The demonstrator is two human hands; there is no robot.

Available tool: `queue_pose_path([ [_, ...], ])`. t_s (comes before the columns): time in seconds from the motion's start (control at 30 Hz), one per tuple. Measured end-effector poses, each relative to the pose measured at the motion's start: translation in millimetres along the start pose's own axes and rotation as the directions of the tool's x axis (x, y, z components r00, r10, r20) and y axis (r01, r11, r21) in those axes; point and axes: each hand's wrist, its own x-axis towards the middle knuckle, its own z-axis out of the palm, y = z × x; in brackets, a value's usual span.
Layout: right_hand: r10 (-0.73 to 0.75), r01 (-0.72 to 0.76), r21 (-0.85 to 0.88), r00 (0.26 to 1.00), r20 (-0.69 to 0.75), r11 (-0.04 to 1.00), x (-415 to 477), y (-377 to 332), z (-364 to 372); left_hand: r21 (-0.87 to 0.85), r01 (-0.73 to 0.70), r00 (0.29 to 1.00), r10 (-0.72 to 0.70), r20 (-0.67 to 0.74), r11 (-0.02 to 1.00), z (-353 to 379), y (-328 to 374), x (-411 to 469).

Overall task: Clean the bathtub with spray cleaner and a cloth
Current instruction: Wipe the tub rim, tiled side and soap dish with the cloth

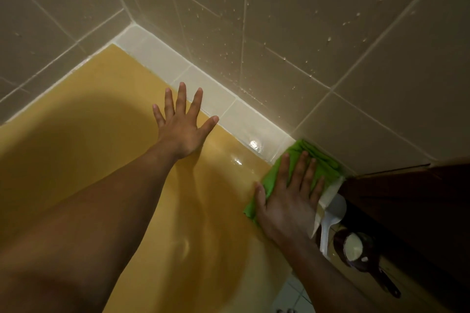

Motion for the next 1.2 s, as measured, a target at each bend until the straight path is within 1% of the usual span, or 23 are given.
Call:
queue_pose_path([
  [0.3, -0.181, 0.181, 0.027, 0.983, 0.006, 0.983, 51.3, -67.4, -5.5, 0.007, -0.042, 0.997, 0.043, -0.068, 0.999, -10.1, -39.1, 23.9],
  [0.47, -0.305, 0.305, 0.021, 0.952, 0.019, 0.952, 83.4, -98.3, -4.4, 0.020, -0.039, 0.996, 0.040, -0.083, 0.999, -20.0, -60.8, 38.1],
  [0.6, -0.342, 0.341, 0.026, 0.940, 0.021, 0.940, 93.2, -107.0, -5.6, 0.020, -0.042, 0.996, 0.043, -0.077, 0.999, -27.8, -76.1, 48.6],
  [0.7, -0.325, 0.325, 0.038, 0.946, -0.011, 0.945, 77.3, -90.5, -7.1, 0.020, -0.041, 0.996, 0.042, -0.076, 0.999, -32.0, -84.1, 52.4],
  [0.83, -0.141, 0.143, 0.082, 0.989, -0.030, 0.986, 29.2, -51.1, -3.8, 0.029, -0.005, 0.998, 0.007, -0.064, 1.000, -37.3, -86.6, 55.5],
  [0.9, -0.100, 0.103, 0.113, 0.995, -0.030, 0.988, 15.4, -39.3, -2.4, 0.031, -0.002, 0.998, 0.004, -0.058, 1.000, -39.0, -88.6, 57.1],
  [1.03, -0.113, 0.115, 0.137, 0.993, -0.026, 0.984, 30.8, -48.5, -2.2, 0.026, -0.014, 0.997, 0.016, -0.072, 1.000, -38.6, -94.5, 60.1],
  [1.2, -0.196, 0.194, 0.104, 0.980, 0.013, 0.976, 67.2, -84.4, -1.7, 0.020, -0.019, 0.995, 0.021, -0.095, 1.000, -37.9, -101.0, 63.7],
])
